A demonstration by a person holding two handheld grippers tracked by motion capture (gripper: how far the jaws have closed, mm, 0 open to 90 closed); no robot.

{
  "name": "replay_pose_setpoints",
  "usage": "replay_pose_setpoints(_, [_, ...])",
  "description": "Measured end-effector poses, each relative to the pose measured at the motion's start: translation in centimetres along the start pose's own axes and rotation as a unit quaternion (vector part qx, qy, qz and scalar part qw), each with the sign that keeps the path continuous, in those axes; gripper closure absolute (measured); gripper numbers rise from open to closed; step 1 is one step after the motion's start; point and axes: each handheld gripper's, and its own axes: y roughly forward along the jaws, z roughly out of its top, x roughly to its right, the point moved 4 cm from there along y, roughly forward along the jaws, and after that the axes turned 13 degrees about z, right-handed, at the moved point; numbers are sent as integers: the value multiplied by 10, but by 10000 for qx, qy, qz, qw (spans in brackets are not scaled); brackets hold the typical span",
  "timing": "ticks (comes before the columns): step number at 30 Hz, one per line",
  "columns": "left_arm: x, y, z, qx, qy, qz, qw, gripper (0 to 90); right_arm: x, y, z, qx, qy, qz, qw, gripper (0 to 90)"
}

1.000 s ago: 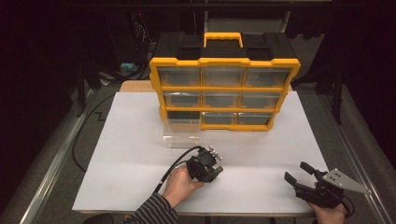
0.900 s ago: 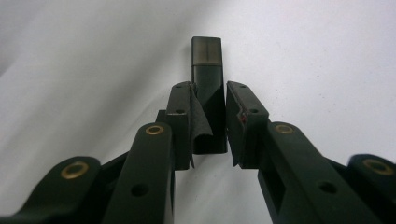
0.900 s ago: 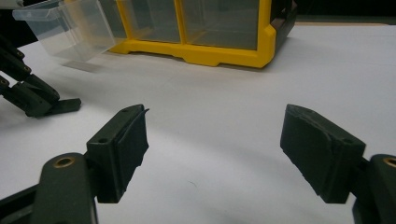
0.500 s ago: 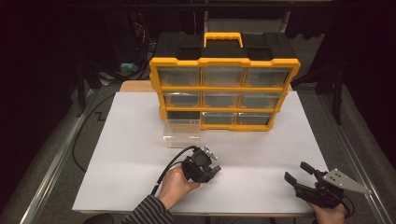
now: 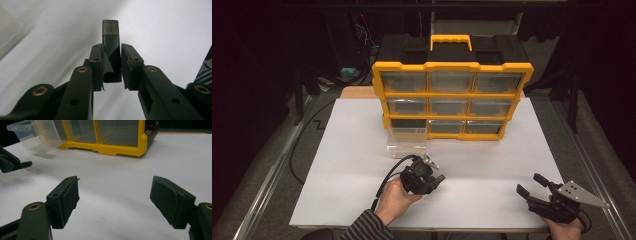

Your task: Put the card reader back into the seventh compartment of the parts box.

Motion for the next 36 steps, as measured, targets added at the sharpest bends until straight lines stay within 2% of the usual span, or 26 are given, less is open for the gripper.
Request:
replay_pose_setpoints(24, [-11, -19, -4, 199, -207, 17, 9996, 728, 0, 0, 0, 2, 0, 3, 10000, 233])
replay_pose_setpoints(32, [-18, -27, -3, 243, -227, 85, 9994, 728, 0, 0, 0, 1, 0, 2, 10000, 233])
replay_pose_setpoints(36, [-23, -33, -2, 295, -299, 110, 9991, 728, 0, 0, 0, 2, -1, 4, 10000, 233])
